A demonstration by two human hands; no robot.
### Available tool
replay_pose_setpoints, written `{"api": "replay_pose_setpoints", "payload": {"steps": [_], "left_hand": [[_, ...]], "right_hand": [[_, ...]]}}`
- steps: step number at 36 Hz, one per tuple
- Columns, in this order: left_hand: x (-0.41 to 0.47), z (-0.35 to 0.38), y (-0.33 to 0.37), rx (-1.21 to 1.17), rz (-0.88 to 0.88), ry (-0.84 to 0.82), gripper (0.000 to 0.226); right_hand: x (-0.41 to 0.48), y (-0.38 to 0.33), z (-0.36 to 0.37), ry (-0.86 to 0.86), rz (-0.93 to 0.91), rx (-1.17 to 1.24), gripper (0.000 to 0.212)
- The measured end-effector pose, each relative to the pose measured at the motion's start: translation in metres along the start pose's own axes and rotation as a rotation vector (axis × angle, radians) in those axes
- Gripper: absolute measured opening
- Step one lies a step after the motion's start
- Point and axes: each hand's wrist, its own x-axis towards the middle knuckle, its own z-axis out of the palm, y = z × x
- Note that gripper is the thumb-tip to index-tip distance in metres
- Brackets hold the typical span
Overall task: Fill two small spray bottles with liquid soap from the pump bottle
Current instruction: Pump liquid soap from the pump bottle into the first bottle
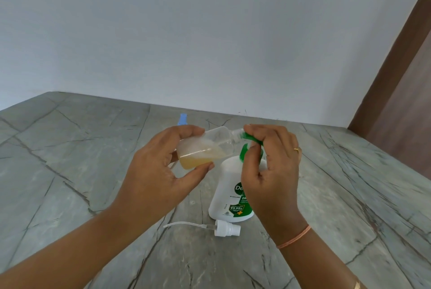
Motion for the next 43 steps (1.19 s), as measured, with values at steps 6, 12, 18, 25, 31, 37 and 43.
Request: {"api": "replay_pose_setpoints", "payload": {"steps": [6,12,18,25,31,37,43], "left_hand": [[-0.001,0.001,-0.002,0.003,-0.028,0.005,0.053],[0.000,0.000,0.002,-0.012,-0.053,0.006,0.052],[0.000,0.001,0.002,-0.041,-0.072,0.004,0.051],[0.003,0.000,0.005,-0.311,-0.252,-0.026,0.046],[0.007,-0.001,0.009,-0.504,-0.403,-0.073,0.049],[0.008,-0.001,0.013,-0.592,-0.432,-0.038,0.048],[0.008,0.000,0.010,-0.614,-0.427,-0.063,0.045]], "right_hand": [[-0.003,0.001,0.003,-0.006,0.027,0.038,0.026],[0.005,-0.002,-0.005,-0.070,0.063,-0.028,0.029],[0.008,-0.002,-0.007,-0.078,0.038,-0.038,0.030],[0.000,0.002,-0.001,-0.018,-0.002,0.010,0.030],[-0.004,0.001,0.001,-0.032,0.018,0.015,0.030],[0.007,-0.003,-0.007,-0.068,0.055,-0.009,0.030],[0.009,-0.003,-0.010,-0.089,0.040,-0.057,0.031]]}}
